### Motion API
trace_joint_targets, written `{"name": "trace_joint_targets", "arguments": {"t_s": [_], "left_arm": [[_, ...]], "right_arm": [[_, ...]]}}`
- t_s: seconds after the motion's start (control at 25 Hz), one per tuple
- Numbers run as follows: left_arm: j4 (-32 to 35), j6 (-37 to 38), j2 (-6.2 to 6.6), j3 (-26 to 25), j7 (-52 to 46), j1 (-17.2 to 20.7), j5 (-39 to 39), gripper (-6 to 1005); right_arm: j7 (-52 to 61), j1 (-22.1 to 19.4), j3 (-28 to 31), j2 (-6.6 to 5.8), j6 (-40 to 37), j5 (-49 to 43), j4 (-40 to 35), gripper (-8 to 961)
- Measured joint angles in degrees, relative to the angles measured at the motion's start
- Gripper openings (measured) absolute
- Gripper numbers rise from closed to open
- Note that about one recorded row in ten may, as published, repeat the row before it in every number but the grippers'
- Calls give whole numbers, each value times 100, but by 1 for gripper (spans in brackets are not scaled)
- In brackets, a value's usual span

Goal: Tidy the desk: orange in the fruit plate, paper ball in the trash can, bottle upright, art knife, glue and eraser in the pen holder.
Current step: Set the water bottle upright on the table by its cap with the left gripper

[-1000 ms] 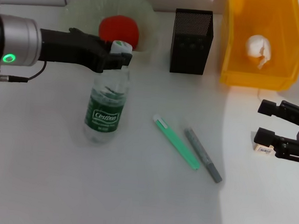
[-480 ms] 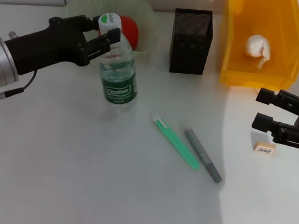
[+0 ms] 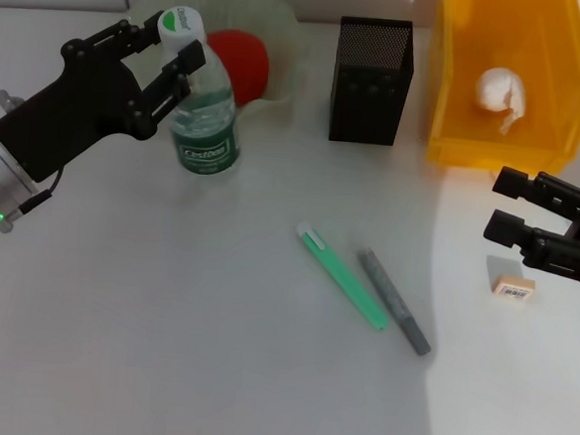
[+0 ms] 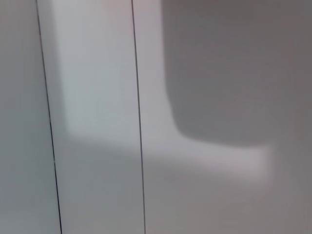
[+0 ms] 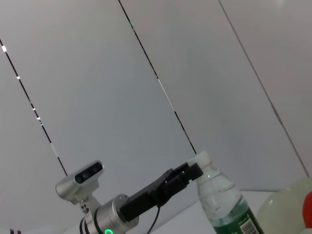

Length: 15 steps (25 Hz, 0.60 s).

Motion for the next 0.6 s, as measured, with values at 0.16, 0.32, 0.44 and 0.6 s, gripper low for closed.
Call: {"name": "trace_joint_targets", "arguments": {"t_s": [0.16,0.32,0.44,0.6], "left_arm": [[-768,70,-31,25,980,-261,-422,435],[-1055,59,-33,21,1176,-391,-495,434],[-1148,32,-33,1,1259,-418,-508,454],[-1282,31,-33,-6,1472,-421,-582,480]], "right_arm": [[0,-18,2,8,5,16,9,840],[-3,-25,7,8,71,17,15,840],[-4,-26,12,12,92,17,15,840],[-5,-14,18,23,139,17,14,840]]}}
